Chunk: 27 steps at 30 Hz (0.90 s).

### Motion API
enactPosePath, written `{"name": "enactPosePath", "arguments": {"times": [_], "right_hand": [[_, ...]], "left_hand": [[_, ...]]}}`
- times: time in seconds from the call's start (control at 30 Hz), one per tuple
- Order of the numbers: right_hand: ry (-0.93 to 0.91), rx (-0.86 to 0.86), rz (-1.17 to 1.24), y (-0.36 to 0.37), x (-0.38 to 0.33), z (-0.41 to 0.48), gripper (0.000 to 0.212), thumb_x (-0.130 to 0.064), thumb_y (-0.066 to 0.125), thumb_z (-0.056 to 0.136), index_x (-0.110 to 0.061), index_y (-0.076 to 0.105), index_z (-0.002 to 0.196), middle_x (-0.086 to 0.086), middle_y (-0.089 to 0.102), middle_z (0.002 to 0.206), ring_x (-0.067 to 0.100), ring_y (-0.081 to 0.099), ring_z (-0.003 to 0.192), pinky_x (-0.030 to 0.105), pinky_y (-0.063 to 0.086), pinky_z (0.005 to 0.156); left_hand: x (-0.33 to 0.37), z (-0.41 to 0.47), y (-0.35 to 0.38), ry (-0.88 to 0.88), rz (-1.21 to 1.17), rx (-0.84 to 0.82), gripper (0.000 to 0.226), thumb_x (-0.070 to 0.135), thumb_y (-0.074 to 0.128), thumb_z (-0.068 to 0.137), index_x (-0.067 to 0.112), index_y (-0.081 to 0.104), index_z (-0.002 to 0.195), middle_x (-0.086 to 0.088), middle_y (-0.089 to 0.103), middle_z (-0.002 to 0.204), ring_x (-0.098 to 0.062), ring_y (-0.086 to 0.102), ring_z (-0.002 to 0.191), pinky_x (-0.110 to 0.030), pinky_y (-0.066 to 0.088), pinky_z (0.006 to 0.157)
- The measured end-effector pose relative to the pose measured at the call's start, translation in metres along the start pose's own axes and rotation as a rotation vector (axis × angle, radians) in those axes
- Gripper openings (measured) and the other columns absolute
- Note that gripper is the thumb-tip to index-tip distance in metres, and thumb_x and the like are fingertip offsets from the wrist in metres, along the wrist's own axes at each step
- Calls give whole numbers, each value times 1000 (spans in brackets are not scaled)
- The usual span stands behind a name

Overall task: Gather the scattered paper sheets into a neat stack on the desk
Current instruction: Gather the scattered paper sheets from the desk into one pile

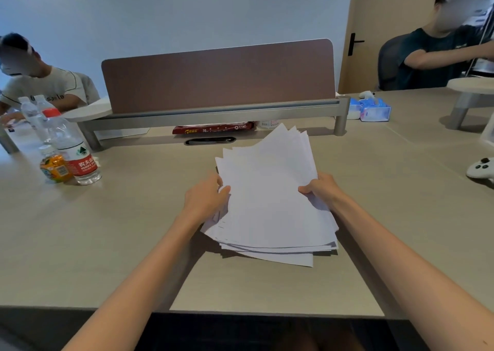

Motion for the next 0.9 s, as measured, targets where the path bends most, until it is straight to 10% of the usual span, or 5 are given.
{"name": "enactPosePath", "arguments": {"times": [0.23,0.5,0.7,0.9], "right_hand": [[12,0,-7,-3,-3,-2,44,26,46,83,6,53,121,20,60,123,37,58,112,40,47,97],[25,-46,10,-6,-4,-7,35,25,48,84,6,54,112,18,61,114,30,59,100,24,54,75],[39,-61,3,-7,-3,-4,36,24,48,84,9,54,116,19,62,115,32,60,103,22,54,75],[17,-57,19,-9,1,-2,29,24,49,83,8,57,105,16,65,102,27,63,90,23,56,74]], "left_hand": [[-39,42,13,-328,35,-147,71,56,55,84,6,44,134,-15,53,132,-35,52,117,-43,48,93],[-33,51,21,-333,35,-163,35,42,51,91,8,59,87,0,55,74,-17,51,65,-24,35,54],[-15,55,35,-180,-33,-256,17,31,41,98,17,50,103,-3,55,98,-26,54,94,-31,40,78],[-7,51,26,-166,-170,-157,37,20,37,101,-7,56,117,-18,60,100,-31,57,89,-32,42,70]]}}
Point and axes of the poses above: each hand's wrist, its own z-axis towards the middle knuckle, its own y-axis out of the palm, x = y × z, the point moved 10 cm from there along z, towards the middle knuckle
